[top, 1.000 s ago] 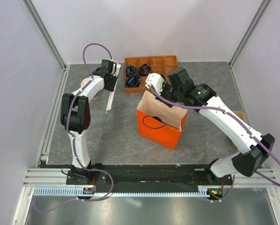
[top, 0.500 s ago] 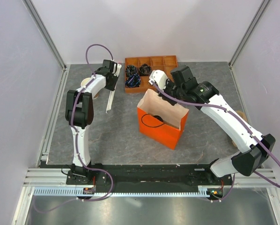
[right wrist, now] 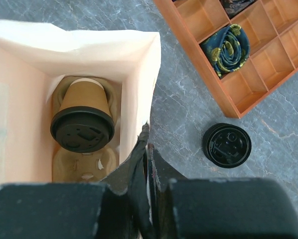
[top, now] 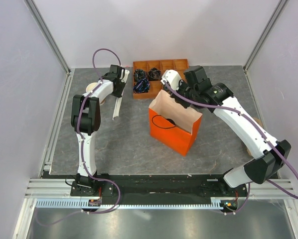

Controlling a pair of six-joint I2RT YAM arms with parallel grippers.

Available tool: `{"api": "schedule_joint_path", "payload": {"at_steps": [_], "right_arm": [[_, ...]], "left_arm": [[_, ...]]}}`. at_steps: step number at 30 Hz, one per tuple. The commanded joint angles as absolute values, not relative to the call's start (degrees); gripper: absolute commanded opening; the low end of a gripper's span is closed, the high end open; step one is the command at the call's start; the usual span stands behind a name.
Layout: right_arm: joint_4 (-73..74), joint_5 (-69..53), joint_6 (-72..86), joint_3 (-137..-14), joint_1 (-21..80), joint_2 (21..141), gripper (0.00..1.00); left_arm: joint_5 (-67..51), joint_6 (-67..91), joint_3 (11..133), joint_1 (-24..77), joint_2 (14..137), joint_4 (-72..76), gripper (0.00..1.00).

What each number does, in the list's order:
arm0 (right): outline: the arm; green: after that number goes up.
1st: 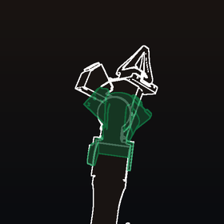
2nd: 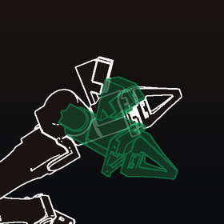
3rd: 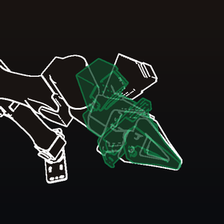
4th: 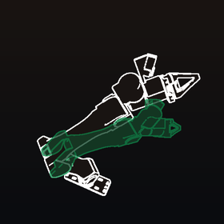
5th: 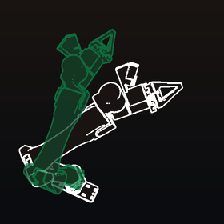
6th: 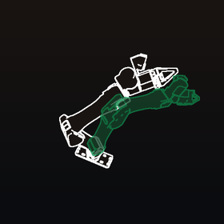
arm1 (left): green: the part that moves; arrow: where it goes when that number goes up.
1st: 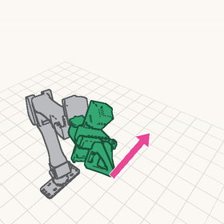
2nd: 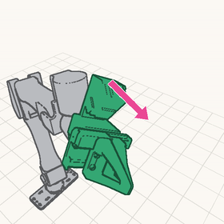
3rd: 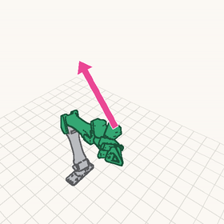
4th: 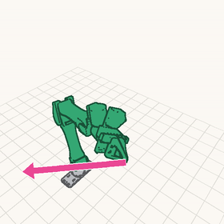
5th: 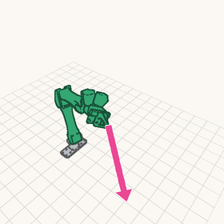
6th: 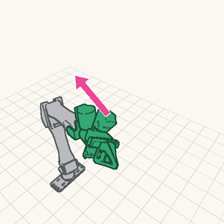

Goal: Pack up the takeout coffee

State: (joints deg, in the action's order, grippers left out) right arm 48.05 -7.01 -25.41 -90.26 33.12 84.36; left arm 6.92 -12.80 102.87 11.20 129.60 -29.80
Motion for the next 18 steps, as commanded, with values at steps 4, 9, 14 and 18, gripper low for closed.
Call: {"api": "schedule_joint_path", "payload": {"at_steps": [4, 9, 14, 18], "right_arm": [[47.0, -7.0, -24.3, -94.0, 31.7, 85.5, 0.15], [46.9, -7.6, -23.7, -95.0, 31.1, 86.2, 0.16], [46.9, -8.4, -23.6, -95.8, 30.9, 86.7, 0.27], [46.9, -9.0, -23.5, -96.3, 30.8, 86.9, 0.36]], "left_arm": [[6.9, -14.4, 104.2, 10.2, 130.5, -28.6, 0.30], [6.3, -14.3, 103.7, 9.8, 130.3, -28.7, 0.28], [5.0, -14.2, 103.5, 9.7, 130.3, -29.0, 0.25], [3.5, -13.6, 103.8, 9.7, 130.6, -29.9, 0.20]]}}
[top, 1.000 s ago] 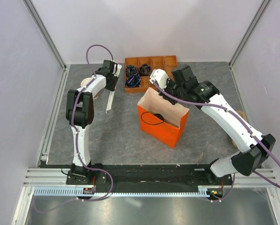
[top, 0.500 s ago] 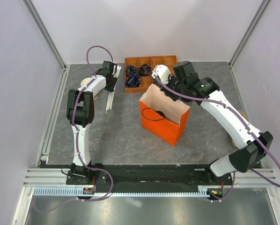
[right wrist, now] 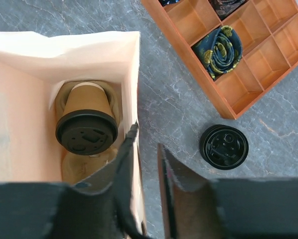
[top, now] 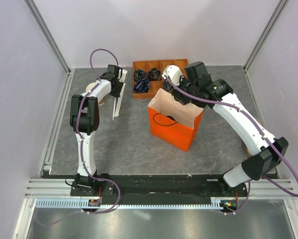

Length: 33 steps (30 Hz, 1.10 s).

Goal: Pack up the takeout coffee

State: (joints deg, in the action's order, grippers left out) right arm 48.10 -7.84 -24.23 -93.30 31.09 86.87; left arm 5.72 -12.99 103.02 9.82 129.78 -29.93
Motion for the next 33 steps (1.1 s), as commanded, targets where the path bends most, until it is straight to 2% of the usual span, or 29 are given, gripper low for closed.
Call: {"api": "schedule_joint_path", "payload": {"at_steps": [1, 7, 8, 12, 16, 22, 33], "right_arm": [[46.9, -9.1, -23.4, -96.3, 30.8, 86.8, 0.38], [47.1, -8.8, -22.9, -96.9, 30.7, 87.0, 0.50], [47.1, -8.8, -22.9, -97.1, 30.7, 87.0, 0.55], [47.1, -8.9, -22.0, -98.0, 30.4, 87.4, 0.63], [47.2, -9.0, -21.6, -98.4, 30.3, 87.2, 0.71], [47.2, -9.2, -21.4, -98.6, 30.2, 86.9, 0.96], [46.6, -10.1, -20.0, -100.7, 30.3, 86.9, 0.98]], "left_arm": [[3.3, -13.4, 103.7, 9.6, 130.6, -30.1, 0.19], [4.3, -13.1, 103.9, 9.6, 130.9, -30.8, 0.13], [4.5, -13.1, 104.0, 9.5, 130.9, -30.8, 0.11], [5.3, -12.7, 104.2, 9.3, 130.5, -30.9, 0.02], [5.2, -12.2, 104.2, 9.2, 129.5, -30.9, 0.02], [4.4, -11.5, 103.7, 9.2, 126.9, -30.9, 0.02], [3.5, -10.5, 103.7, 9.2, 119.4, -31.2, 0.02]]}}
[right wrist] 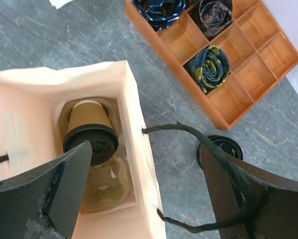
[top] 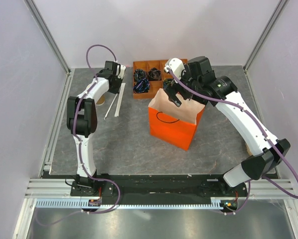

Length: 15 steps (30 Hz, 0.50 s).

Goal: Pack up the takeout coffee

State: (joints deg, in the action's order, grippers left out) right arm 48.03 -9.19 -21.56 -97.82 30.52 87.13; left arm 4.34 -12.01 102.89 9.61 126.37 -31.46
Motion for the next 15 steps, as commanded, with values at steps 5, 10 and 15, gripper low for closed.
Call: {"api": "schedule_joint_path", "payload": {"at_steps": [5, 10, 15], "right_arm": [[46.1, -10.5, -19.7, -101.5, 30.3, 86.7, 0.98], [45.9, -10.9, -18.7, -102.3, 30.3, 86.6, 0.98], [46.4, -10.7, -17.4, -103.8, 30.3, 86.3, 0.98]], "left_arm": [[2.6, -10.7, 104.9, 9.4, 117.9, -32.8, 0.02], [3.1, -11.5, 105.8, 9.4, 121.3, -36.5, 0.30], [2.5, -13.0, 105.1, 9.3, 124.1, -36.5, 0.39]]}}
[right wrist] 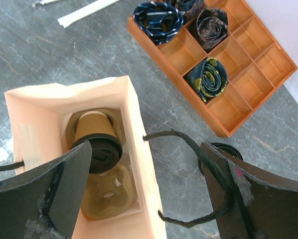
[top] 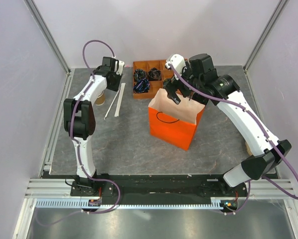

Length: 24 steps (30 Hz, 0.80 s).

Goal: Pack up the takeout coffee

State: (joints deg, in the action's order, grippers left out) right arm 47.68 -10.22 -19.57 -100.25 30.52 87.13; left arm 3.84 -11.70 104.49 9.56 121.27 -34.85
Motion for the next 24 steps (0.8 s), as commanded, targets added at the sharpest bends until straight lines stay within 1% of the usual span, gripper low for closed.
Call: {"api": "schedule_joint_path", "payload": {"at_steps": [1, 9, 14, 17, 22, 23, 24], "right_arm": [[46.5, -10.7, -17.1, -104.2, 30.2, 86.4, 0.98], [48.1, -9.4, -16.3, -107.3, 30.3, 87.2, 0.98], [48.8, -8.0, -16.3, -108.4, 30.3, 87.3, 0.98], [49.1, -7.1, -16.3, -109.2, 30.3, 87.3, 0.98], [49.5, -6.6, -16.1, -110.0, 30.3, 86.9, 0.98], [49.4, -6.5, -16.1, -110.0, 30.3, 86.8, 0.98], [49.4, -6.2, -16.1, -110.1, 30.3, 86.7, 0.98]], "left_arm": [[2.4, -13.1, 105.3, 9.3, 124.7, -36.5, 0.39], [1.5, -14.4, 109.7, 8.7, 130.2, -37.2, 0.38], [1.4, -15.6, 111.3, 8.5, 133.1, -37.4, 0.35], [0.7, -15.6, 111.8, 8.2, 133.9, -37.6, 0.29], [-0.9, -15.9, 111.7, 7.9, 134.7, -38.2, 0.16], [-1.0, -15.7, 112.0, 7.8, 134.6, -38.3, 0.08], [-0.9, -15.5, 112.1, 7.7, 134.0, -38.5, 0.04]]}}
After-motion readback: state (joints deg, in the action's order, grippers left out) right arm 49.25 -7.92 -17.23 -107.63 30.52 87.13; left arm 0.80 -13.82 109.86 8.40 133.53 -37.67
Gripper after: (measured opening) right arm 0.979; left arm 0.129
